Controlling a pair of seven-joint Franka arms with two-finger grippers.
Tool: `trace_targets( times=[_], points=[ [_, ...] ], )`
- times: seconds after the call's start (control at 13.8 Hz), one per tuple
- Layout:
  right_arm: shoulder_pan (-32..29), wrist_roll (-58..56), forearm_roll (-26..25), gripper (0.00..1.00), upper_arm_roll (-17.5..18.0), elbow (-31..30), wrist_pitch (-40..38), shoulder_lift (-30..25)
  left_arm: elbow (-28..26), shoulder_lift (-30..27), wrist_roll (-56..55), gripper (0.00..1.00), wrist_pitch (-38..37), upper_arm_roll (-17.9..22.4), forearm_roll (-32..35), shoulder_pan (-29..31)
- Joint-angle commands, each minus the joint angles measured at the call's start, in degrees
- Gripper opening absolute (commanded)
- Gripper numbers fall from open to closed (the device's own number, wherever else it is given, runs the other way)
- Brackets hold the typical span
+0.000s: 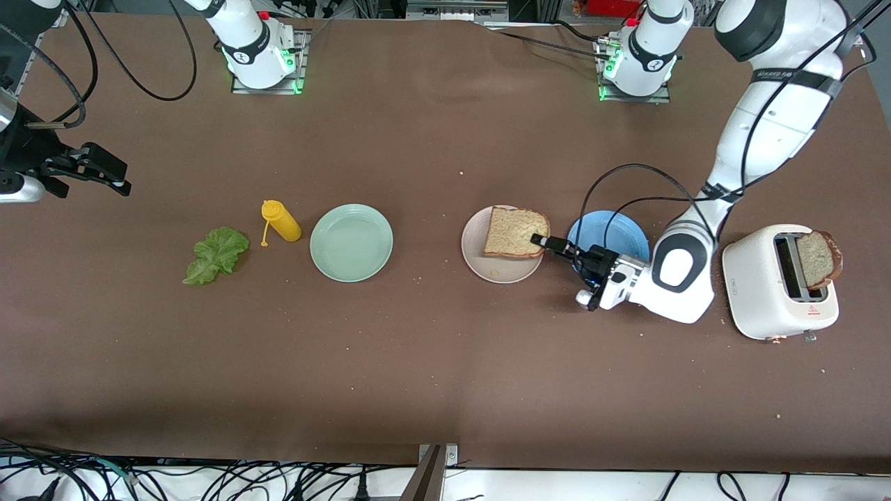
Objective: Make sandwich in beige plate with both arms
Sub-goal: 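Carry the bread slice onto the beige plate and open the left gripper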
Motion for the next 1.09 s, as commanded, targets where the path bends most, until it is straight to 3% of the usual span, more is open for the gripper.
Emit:
trace_targets(
  times=[0.0,0.22,0.29,0.36,0.44,0.73,1.02],
  points=[
    [-0.14,-0.17,0.2,1.0,-0.05,1.22,-0.39,0.51,0.84,1.19,2.38,0.01,2.49,-0.19,-1.87,-0.85],
    [-0.14,-0.17,0.2,1.0,-0.05,1.22,-0.39,0.51,3.03,1.64,1.41,0.03,3.73,-0.02,-1.34,-2.34],
    [-0.14,-0.17,0.2,1.0,-0.05,1.22,-0.39,0.51,3.22,1.64,1.93,0.16,3.99,0.16,-1.16,-2.35],
    [-0.14,-0.17,0.2,1.0,-0.05,1.22,-0.39,0.51,3.22,1.64,2.46,0.76,4.95,0.68,-0.99,-2.26],
    [-0.14,-0.17,0.2,1.0,-0.05,1.22,-0.39,0.51,3.22,1.29,2.99,1.0,6.36,0.95,-0.81,-2.09],
    [-0.14,-0.17,0.2,1.0,-0.05,1.22,-0.39,0.51,3.22,0.94,6.07,1.0,7.42,0.95,1.28,-2.35],
    [-0.14,-0.17,0.2,1.0,-0.05,1.22,-0.39,0.51,3.31,-3.01,5.11,1.0,7.95,0.86,12.25,-2.26]
  ],
)
